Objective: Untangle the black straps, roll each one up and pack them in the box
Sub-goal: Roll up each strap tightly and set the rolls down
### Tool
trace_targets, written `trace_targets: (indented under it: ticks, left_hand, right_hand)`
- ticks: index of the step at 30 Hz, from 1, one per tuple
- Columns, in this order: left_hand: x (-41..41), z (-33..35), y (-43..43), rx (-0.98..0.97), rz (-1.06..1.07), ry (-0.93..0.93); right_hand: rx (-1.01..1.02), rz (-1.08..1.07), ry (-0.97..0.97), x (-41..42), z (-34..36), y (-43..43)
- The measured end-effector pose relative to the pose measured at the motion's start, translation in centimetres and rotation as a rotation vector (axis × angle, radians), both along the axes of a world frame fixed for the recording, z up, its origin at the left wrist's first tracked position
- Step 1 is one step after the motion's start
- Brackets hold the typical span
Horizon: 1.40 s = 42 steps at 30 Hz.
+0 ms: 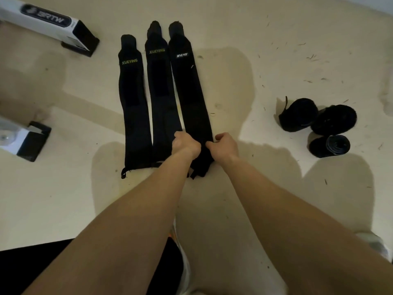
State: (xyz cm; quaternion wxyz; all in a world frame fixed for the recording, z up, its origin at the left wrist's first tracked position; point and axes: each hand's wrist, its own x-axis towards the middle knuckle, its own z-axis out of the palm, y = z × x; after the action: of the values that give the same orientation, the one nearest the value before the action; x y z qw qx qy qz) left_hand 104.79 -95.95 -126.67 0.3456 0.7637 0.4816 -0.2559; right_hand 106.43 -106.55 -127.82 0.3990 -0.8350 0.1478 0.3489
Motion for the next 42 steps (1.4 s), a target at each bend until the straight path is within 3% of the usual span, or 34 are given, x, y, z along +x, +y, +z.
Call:
trace_targets:
  ticks: [7,13,18,23,28,31,39,42]
  left_hand:
    - [0.1,0.4,0.1,-0.133,0.091,-0.018]
    - [0.5,4.5,-0.8,-0.382,0.252,-0.090]
    - [1.8,10.9,-1.8,-0.451,0.154,-0.238]
    - [2.6,18.1,-3.1,-0.336,0.014,-0.410]
    - [2.3,26.1,-3.3,-0.331,-0.210,-0.473]
    - [1.8,31.4,-3.0,-0.500,-0.316,-0.464]
    - [-0.2,40.4,-3.4,-1.097,-0.158,-0.626]
    - [-1.6,41.7,-5.1,-1.156,-0.237,-0.722]
  right_hand:
    - [0.164,-0.141,0.141,-0.6,-0.2,-1.2]
    - [0.304,-0.240,0.095,0.7,3.4,-4.1]
    - [0.376,-0.249,-0.022,2.1,8.9,-6.2]
    - [0.338,-0.242,-0.208,3.0,15.4,-7.7]
    - [0.338,-0.066,-0.341,3.2,23.8,-9.1]
    - [0.351,0.033,-0.399,2.9,29.3,-10.7]
    - [0.658,0.100,-0.314,0.9,40.8,-18.0]
    - [0.671,0.224,-0.360,-0.3,42.8,-20.3]
